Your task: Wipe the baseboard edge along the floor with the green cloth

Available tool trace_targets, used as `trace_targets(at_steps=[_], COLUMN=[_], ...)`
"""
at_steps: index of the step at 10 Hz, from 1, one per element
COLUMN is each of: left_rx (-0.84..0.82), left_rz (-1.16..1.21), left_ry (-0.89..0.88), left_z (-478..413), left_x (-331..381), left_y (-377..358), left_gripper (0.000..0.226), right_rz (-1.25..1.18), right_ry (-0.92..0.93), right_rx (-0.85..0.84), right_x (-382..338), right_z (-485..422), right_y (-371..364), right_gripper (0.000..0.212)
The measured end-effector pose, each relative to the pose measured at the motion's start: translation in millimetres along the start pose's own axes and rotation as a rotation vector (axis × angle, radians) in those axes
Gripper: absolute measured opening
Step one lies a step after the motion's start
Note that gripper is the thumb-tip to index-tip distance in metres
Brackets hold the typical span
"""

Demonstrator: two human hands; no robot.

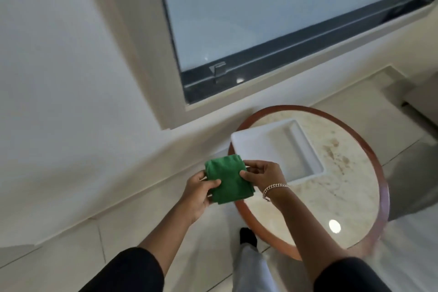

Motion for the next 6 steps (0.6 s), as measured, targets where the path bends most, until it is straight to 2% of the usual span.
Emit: trace_targets(at_steps=[2,3,4,5,6], left_rx=[0.132,0.066,-0.022,-0.033,0.069], left_rz=[-0.073,-0.087,-0.076,-0.132,-0.356], left_ry=[0.031,0.13,0.253,0.284,0.187], left_z=[-94,-128,-147,-153,-141], left_x=[6,0,-11,-18,1], left_y=[-110,-137,-144,-141,-140], left_gripper=[0.033,0.033,0.04,0.045,0.054], right_rz=[-0.001,-0.005,0.064,0.088,0.07], right_ry=[-0.161,-0.245,-0.281,-0.331,-0.366], right_rx=[0.118,0.17,0.167,0.16,0.332], right_x=[62,86,99,114,99], right_z=[-86,-113,-132,-138,-127], right_y=[95,114,117,114,116], right_gripper=[0.035,0.034,0.034,0.036,0.034])
Point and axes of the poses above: each hand's wrist, its own z-axis away from the middle knuckle, its own y-axis out of the back of the hand, x = y × z, the point moved 5 cm from there along -z, towards the middle knuckle, and after that the axes turned 12 degrees about y, right-handed, at the moved point
